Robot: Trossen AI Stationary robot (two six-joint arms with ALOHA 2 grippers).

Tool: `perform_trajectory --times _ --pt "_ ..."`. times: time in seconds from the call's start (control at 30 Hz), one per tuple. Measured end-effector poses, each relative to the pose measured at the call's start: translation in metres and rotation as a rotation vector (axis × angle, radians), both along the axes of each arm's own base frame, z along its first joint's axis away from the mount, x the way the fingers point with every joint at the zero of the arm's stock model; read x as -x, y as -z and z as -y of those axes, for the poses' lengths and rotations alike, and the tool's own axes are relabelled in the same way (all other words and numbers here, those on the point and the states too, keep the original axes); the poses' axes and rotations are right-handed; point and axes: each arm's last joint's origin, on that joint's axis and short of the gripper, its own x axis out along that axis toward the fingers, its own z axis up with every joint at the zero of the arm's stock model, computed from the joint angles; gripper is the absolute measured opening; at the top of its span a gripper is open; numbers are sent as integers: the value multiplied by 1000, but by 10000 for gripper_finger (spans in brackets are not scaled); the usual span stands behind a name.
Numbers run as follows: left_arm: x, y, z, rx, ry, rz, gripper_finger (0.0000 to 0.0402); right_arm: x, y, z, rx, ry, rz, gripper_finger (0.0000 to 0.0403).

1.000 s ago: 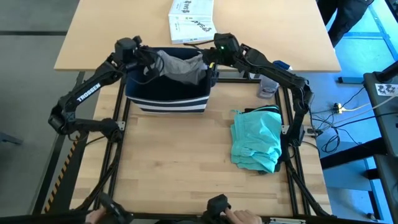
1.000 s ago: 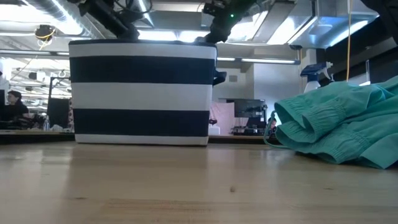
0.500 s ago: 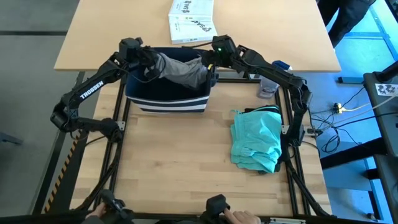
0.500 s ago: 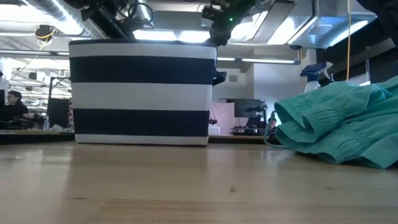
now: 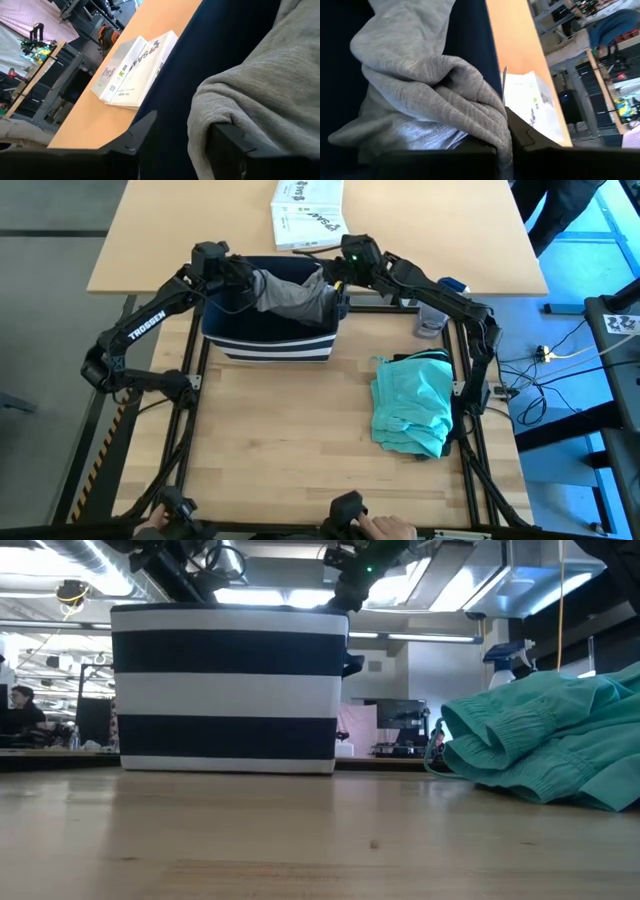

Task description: Fold Laundry from Bin

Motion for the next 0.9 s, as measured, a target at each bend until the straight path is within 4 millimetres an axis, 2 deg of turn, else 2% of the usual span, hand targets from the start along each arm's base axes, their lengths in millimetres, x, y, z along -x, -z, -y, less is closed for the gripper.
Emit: perform_trajectory --times 0.17,0.33,0.6,0.8,0.9 --pt "3 -6 4 -22 3 18 156 0 -9 0 31 9 42 1" --pt "10 -19 14 -90 16 42 157 1 -29 0 72 9 120 1" --pt "25 -43 39 -168 59 137 157 4 -56 -2 146 -4 217 1" --pt "33 -53 59 -99 201 278 159 8 -68 -4 169 -1 249 1" --pt "34 -52 65 -35 279 313 173 9 -72 -4 174 0 259 1"
